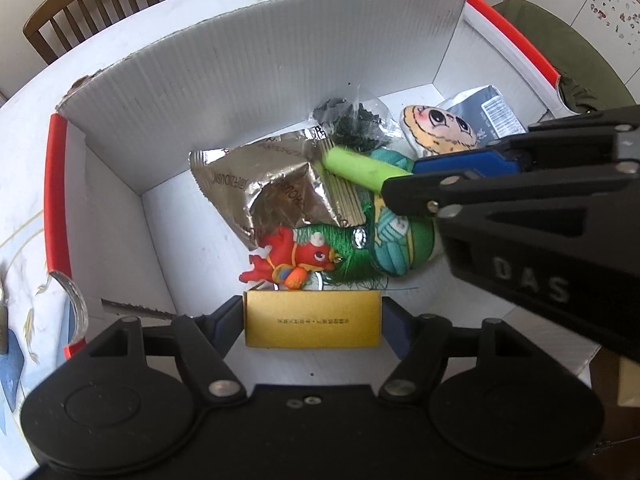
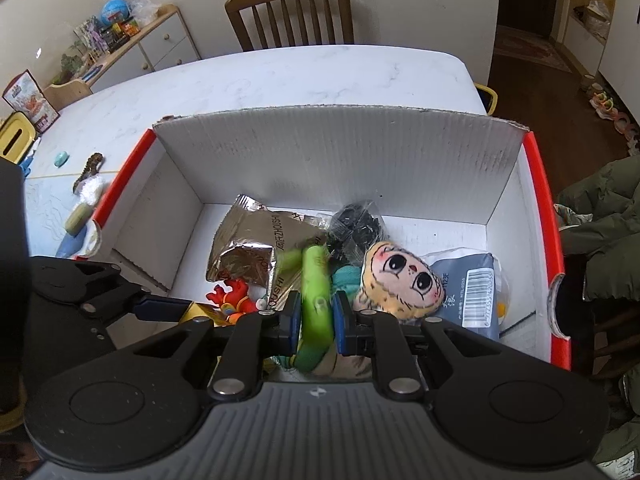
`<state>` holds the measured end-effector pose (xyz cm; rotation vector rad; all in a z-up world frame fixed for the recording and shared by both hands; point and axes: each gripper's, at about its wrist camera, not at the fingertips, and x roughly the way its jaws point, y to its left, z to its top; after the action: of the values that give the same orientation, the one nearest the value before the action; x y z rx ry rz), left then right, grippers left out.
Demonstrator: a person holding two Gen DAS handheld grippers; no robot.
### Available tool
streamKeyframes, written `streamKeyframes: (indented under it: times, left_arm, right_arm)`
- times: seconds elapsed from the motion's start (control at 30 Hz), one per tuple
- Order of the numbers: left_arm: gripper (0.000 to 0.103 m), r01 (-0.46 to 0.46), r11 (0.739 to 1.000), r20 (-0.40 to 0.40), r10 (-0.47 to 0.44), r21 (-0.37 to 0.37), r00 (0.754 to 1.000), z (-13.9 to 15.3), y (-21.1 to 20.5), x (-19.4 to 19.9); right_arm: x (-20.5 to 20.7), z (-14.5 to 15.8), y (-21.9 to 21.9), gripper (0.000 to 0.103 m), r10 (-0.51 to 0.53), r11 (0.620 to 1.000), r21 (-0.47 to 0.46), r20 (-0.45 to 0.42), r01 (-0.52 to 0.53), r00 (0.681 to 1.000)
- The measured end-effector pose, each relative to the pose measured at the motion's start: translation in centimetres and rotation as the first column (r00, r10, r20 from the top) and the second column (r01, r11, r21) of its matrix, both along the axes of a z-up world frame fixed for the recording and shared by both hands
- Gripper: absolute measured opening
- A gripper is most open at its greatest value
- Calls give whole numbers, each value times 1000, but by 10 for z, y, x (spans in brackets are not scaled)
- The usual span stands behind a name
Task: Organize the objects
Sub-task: 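Open both tools to drop the green tube and yellow box in the box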
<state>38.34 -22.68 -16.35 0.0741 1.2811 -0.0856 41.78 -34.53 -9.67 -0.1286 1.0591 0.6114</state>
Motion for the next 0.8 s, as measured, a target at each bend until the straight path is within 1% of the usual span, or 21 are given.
streamKeyframes:
  times: [0.17, 0.27, 0.33, 0.47, 0.6, 0.7, 0.73, 0.77, 0.8]
  left_arm:
    - [73, -6, 1000, 12, 6, -8, 1000, 1, 0, -4]
    - [76, -9, 1000, 33, 9, -22, 999, 5, -1, -8]
    - [77, -12, 999, 49, 14, -33, 999, 9, -1, -11]
    - [80, -12, 999, 99, 17, -45, 995, 22, -2, -20]
    - [80, -5, 999, 158, 12, -50, 987, 38, -3, -30]
    - [80, -9, 998, 194, 21, -61, 981, 52, -3, -34]
    - [80, -10, 998, 205, 23, -66, 979, 56, 0, -37]
    - [80, -10, 998, 215, 25, -68, 976, 60, 3, -39]
    - [80, -11, 998, 225, 27, -68, 974, 66, 8, -35]
  right_arm:
    - [-4, 8, -7, 17, 3, 1000, 21, 0, -3, 1000]
    - [-8, 14, -10, 23, 6, 999, 39, 3, -6, 1000]
    - [-12, 20, -12, 24, 11, 999, 51, 11, -12, 1000]
    - [-19, 32, -19, 27, 15, 997, 74, 26, -17, 1000]
    - [-28, 46, -26, 29, 28, 995, 95, 58, -34, 998]
    - [-37, 56, -31, 37, 35, 993, 110, 91, -45, 995]
    - [-40, 60, -33, 44, 36, 992, 117, 101, -48, 994]
    - [-43, 63, -35, 48, 35, 991, 124, 113, -49, 993]
    - [-45, 67, -37, 49, 35, 990, 132, 123, -51, 992]
